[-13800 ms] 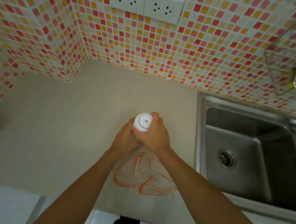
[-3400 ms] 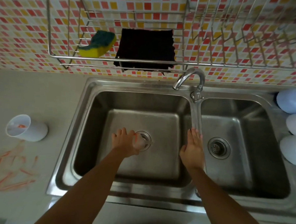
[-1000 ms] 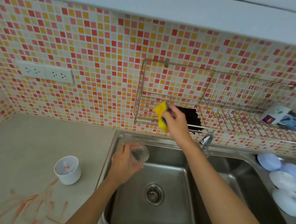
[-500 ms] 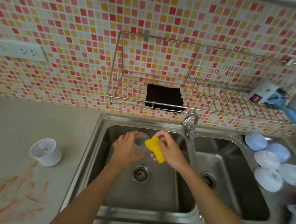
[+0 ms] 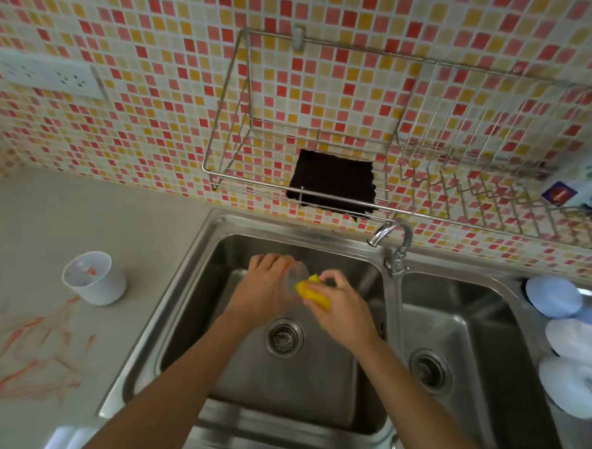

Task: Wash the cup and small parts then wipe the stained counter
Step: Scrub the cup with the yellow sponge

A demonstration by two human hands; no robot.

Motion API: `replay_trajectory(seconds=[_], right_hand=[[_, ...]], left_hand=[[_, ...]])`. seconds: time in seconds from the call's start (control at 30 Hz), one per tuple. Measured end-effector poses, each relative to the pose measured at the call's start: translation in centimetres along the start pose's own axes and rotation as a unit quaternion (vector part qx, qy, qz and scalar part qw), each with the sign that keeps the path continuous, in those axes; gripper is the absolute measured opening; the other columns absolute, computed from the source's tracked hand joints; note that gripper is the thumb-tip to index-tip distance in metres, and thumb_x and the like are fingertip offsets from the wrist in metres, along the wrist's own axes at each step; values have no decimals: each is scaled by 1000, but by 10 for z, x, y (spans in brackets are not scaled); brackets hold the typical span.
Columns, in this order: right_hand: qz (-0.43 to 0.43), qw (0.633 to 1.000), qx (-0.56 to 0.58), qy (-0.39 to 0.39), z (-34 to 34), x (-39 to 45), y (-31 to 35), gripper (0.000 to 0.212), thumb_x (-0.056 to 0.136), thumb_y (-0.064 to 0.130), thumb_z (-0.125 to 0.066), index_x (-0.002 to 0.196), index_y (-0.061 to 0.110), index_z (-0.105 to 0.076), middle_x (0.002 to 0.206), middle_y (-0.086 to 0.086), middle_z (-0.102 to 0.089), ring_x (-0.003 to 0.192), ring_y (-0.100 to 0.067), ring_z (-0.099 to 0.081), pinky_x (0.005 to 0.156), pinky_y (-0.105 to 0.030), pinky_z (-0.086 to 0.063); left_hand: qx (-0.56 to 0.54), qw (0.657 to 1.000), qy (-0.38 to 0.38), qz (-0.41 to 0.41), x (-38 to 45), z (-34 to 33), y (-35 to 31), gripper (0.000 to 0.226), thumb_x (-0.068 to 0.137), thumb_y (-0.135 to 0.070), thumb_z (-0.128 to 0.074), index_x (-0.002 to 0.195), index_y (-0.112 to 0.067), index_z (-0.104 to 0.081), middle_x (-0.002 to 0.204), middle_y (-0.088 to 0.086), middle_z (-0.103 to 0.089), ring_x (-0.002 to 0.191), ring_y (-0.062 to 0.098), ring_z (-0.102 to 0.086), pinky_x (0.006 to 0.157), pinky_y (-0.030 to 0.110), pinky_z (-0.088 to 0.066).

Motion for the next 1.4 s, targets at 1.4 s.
replay_trajectory(seconds=[1.4], right_hand=[[112,993,18,5,-1,4,17,27,92,25,-60,118,20,-66,114,4,-58,104,-16,-48,82,-25,-43]], left_hand=[[-141,988,-8,69,-2,-3,10,87,56,-39,-84,130,-20,-43,123,2,-41,111,17,-45,91,35,-50]])
Point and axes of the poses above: each hand's wrist, its own x-axis towards the middle knuckle, its own z-axis out of the back of the hand, y = z × x, the point moved 1 cm from there along x, towards the middle knuckle
